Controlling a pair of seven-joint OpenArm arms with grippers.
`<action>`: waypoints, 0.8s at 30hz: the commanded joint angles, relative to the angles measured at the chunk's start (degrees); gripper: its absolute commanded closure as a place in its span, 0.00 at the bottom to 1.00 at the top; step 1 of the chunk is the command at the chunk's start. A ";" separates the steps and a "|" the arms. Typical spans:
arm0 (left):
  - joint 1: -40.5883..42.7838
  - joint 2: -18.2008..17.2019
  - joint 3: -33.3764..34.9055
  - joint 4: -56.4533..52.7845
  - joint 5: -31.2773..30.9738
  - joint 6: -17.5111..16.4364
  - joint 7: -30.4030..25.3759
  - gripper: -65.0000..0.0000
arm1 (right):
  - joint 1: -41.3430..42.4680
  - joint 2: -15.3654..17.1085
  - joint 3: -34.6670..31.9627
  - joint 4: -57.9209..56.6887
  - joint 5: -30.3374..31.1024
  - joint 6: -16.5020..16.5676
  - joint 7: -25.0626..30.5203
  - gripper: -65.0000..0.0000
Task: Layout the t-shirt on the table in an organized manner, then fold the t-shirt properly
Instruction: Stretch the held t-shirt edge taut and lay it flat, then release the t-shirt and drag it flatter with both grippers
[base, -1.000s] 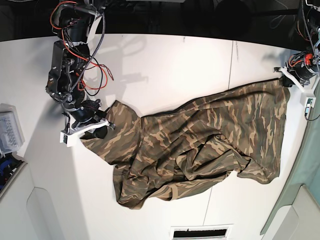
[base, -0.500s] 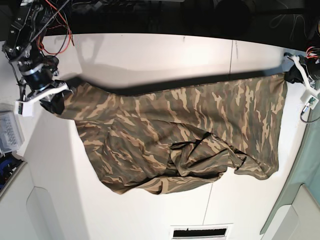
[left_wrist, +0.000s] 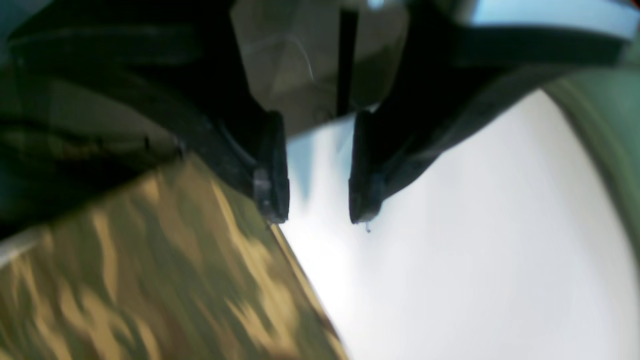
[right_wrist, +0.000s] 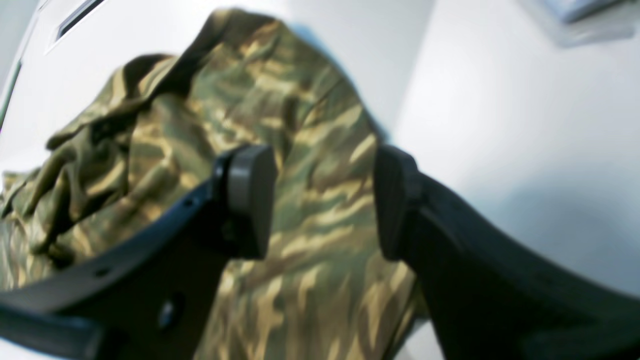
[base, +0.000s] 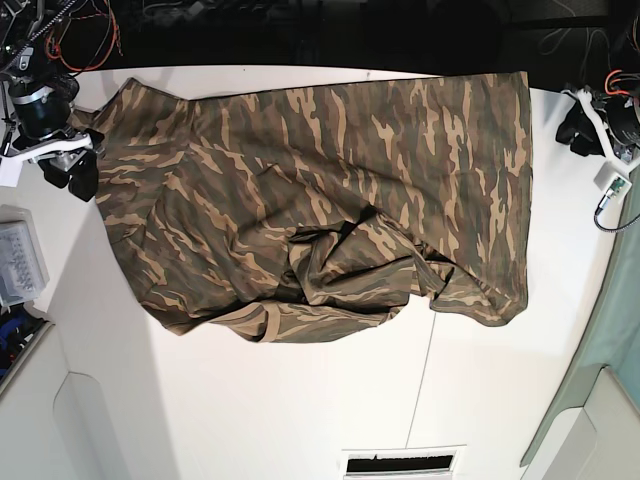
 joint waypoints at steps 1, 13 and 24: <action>-1.44 -1.29 -0.61 0.96 -0.46 1.22 -1.84 0.63 | 2.03 0.55 0.15 1.09 -0.37 0.44 2.34 0.52; -15.65 3.80 -0.48 -9.99 0.13 8.33 -6.19 0.63 | 22.99 6.27 -3.17 -24.94 -15.72 -4.09 8.48 0.52; -24.17 9.60 1.05 -25.20 -2.80 4.44 -6.43 0.63 | 31.36 11.37 -5.97 -48.87 -13.14 3.67 11.98 0.52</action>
